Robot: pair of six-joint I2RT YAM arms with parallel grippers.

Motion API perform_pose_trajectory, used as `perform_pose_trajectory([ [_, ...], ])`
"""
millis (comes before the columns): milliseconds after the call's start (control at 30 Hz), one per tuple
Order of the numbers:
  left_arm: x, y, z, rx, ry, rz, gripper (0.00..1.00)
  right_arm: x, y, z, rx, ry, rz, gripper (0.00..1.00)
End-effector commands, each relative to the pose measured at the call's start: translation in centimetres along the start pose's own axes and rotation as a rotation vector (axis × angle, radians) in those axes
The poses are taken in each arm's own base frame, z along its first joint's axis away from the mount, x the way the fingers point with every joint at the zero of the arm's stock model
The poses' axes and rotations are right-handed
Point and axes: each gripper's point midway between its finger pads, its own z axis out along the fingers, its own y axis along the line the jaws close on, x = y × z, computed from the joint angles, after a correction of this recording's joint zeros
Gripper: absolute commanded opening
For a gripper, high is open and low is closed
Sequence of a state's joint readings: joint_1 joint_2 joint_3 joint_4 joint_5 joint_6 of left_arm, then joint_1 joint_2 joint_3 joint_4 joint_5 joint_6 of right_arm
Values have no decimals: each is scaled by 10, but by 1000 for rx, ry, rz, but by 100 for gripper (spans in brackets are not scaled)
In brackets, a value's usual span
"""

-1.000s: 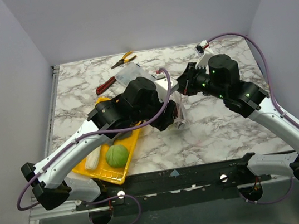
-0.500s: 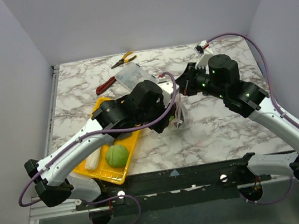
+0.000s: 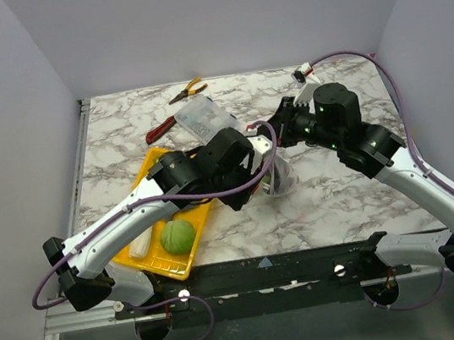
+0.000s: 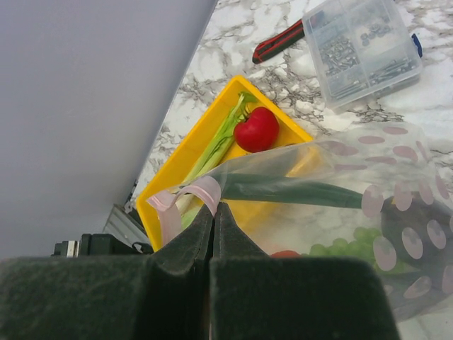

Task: Place the food in the zip-top bag and seal the zipper
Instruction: Adjust the fake vegetable in the zipper food storage bag.

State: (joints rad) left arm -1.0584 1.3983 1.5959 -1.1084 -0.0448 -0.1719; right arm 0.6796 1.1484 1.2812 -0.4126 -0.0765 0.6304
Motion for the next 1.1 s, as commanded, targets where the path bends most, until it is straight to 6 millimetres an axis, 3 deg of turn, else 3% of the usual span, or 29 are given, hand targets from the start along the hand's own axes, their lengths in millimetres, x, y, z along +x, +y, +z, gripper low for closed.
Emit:
perform_pose_trajectory([
  [0, 15, 2, -2, -19, 71, 45, 45, -7, 11, 1, -46, -24, -1, 1],
  [167, 14, 6, -1, -53, 84, 56, 24, -9, 13, 1, -50, -26, -4, 1],
  [367, 2, 12, -8, -96, 40, 59, 11, -10, 13, 1, -49, -26, -7, 1],
  [533, -19, 16, -20, -123, -40, 48, 0, -9, 13, 2, -49, -22, -9, 1],
  [800, -51, 29, -38, -202, -115, 54, 0, -6, 12, 5, -54, -10, -6, 1],
  [967, -60, 41, -26, -290, -61, 70, 0, -4, 13, 7, -62, -4, -1, 1],
  [1067, -63, 41, -13, -306, -13, 66, 23, -3, 12, 7, -56, -6, -1, 1],
])
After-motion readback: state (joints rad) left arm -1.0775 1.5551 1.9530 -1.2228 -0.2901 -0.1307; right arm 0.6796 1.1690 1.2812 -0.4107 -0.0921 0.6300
